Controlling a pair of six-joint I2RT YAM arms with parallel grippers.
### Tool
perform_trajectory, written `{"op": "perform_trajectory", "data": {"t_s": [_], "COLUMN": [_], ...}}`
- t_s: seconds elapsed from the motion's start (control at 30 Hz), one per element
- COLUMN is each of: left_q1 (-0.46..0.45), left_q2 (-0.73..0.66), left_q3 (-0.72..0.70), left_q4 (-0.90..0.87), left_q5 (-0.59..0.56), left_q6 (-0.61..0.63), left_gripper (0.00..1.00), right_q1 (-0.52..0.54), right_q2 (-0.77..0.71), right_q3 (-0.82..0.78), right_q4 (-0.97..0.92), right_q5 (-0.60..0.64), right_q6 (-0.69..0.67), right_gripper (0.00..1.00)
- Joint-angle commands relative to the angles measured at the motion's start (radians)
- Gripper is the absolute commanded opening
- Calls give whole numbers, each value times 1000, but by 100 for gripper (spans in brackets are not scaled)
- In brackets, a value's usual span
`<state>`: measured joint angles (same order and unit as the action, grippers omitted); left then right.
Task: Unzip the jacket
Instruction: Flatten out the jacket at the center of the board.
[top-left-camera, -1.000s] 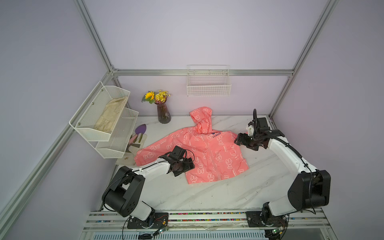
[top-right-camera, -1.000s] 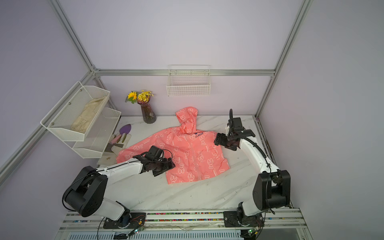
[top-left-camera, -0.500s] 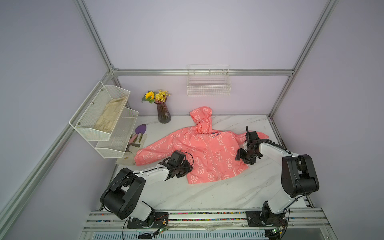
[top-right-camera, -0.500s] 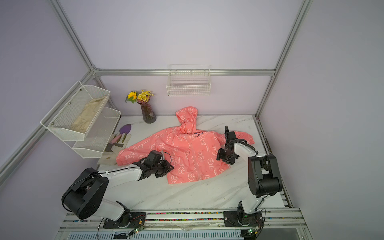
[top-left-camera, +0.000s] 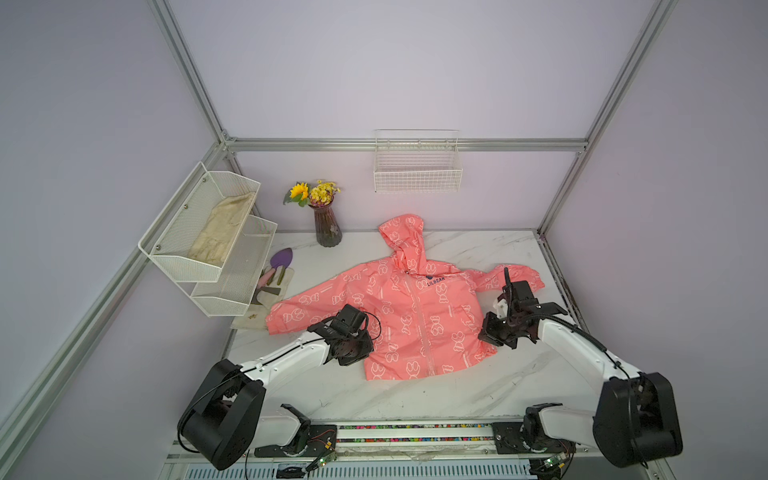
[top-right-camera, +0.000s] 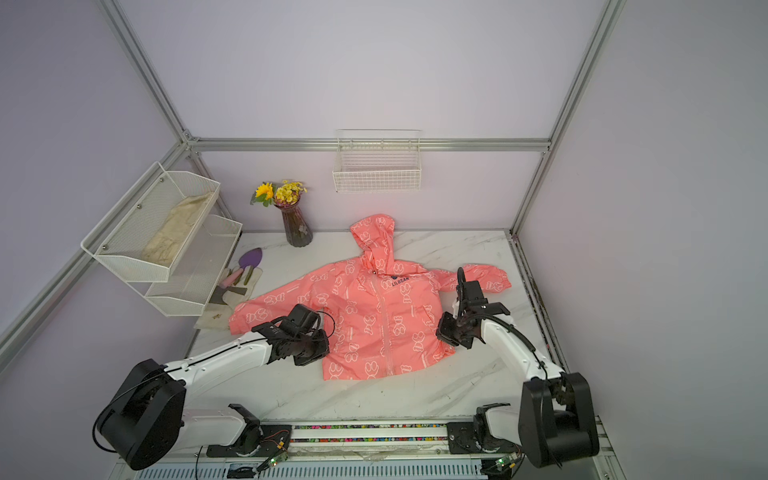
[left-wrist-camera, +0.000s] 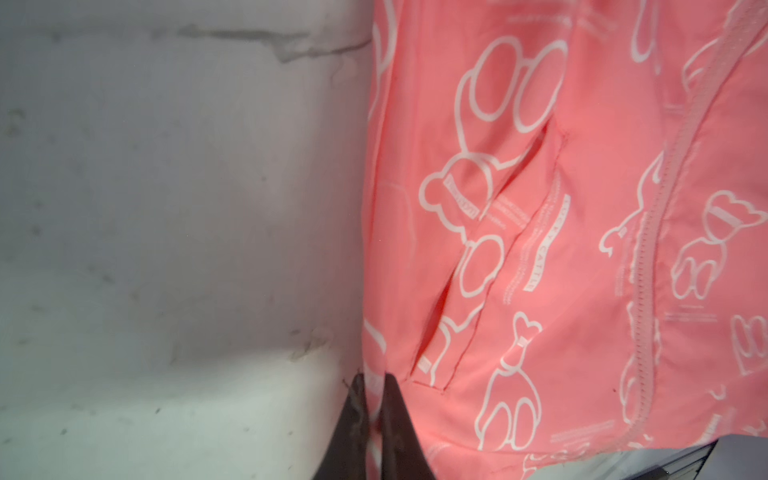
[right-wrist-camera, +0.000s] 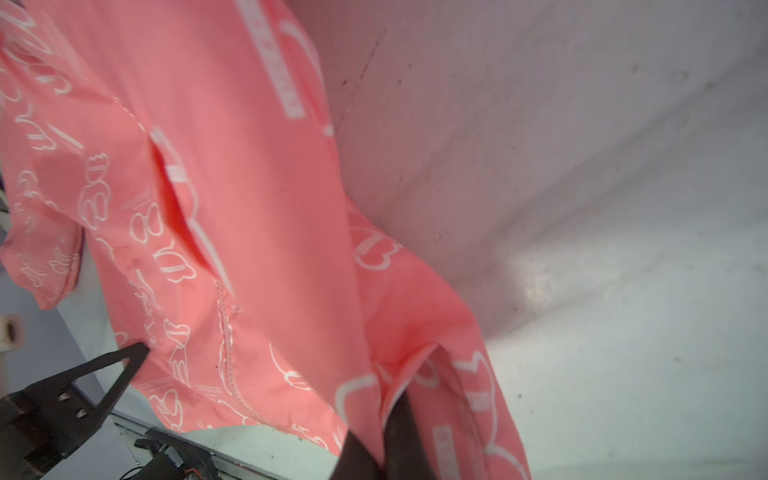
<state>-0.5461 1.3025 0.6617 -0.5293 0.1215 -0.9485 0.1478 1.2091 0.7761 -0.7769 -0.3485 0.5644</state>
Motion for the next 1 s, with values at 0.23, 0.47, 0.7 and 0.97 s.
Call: {"op": "perform_trajectory", "data": {"t_s": [0.23,0.47,0.7,0.97], "left_q1": [-4,-4,-4,-4], "left_q2": [-127,-125,14,260], "left_q3": [23,223,343,462], "left_q4": [-285,-403,-244,-113], "left_q5": [-93,-263,-180,-64], "left_q6": [72,119,128,132], "left_gripper": [39,68,69,68], "right_q1": [-8,-261,-382,-383], "right_q2": [32,469,689,874], "right_q3": [311,533,725,946], "right_q4": [-126,157,149,70], "right_q5": [150,58,75,146], "right_q6": [16,-25,-41,-17], "right_gripper": [68,68,79,82]}}
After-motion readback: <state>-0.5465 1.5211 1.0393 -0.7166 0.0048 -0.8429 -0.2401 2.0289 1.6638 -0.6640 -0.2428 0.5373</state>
